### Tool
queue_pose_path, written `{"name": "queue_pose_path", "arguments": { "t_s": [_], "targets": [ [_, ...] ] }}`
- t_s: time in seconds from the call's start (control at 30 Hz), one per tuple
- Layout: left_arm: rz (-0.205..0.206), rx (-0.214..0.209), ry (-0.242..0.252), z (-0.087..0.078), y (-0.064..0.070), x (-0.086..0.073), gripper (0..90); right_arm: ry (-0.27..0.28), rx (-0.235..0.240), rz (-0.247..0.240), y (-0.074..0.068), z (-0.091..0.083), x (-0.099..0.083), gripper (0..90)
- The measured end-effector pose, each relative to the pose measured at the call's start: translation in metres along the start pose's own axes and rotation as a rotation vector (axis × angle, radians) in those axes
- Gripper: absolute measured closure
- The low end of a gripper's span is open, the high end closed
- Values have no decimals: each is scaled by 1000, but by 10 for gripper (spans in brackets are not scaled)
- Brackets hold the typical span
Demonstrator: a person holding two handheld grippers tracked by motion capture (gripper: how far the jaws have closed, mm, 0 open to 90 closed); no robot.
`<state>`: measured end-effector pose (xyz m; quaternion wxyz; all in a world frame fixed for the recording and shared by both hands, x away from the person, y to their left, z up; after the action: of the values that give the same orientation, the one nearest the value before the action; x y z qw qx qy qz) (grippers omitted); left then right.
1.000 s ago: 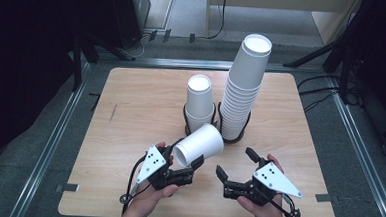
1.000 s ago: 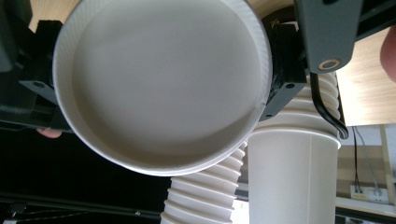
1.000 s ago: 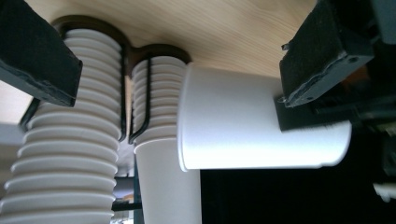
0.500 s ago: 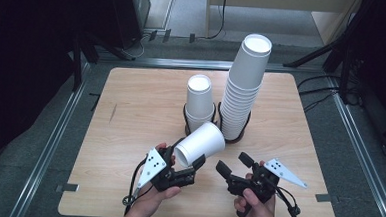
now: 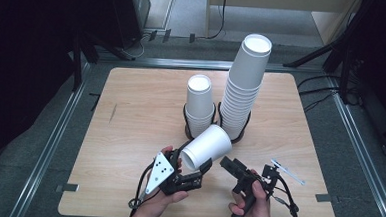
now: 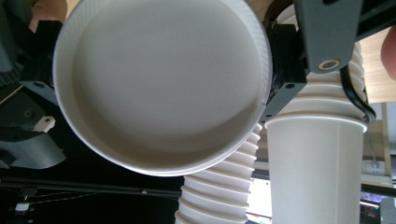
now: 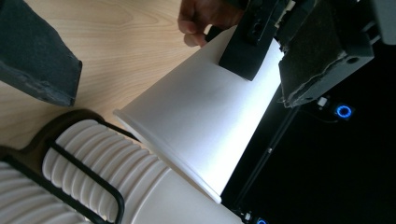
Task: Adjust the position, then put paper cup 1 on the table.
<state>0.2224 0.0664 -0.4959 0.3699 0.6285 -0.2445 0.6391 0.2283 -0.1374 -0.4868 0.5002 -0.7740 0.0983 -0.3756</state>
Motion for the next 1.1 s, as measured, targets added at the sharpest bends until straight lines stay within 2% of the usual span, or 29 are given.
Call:
{"name": "queue_pose_path", "arguments": {
  "t_s": [0.23,0.3,0.47,0.83,1.1],
  "targets": [
    [17,-8,-8,5,7,-5,212,-15,7,72,3,1,0,0],
    [16,-7,-7,5,9,-6,212,-12,-16,80,5,0,0,0],
    [17,-10,3,6,11,-7,212,-28,-7,117,6,1,-1,0],
    [21,-18,4,8,16,-8,211,-31,-18,155,8,3,-3,0],
    [31,-23,-5,9,20,-11,212,-43,0,191,11,4,-2,0]
  ]
}}
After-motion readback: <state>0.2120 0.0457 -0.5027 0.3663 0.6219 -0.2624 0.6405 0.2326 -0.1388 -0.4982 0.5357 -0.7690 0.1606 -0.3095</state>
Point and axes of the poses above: each handheld gripper's, and its own axes: z roughly forward along the jaws, x roughly out of its top, y roughly to its right, the point moved 3 cm from there along z, roughly forward along the jaws, and after that the axes turned 10 degrees about -x, right-handed, at the moved point
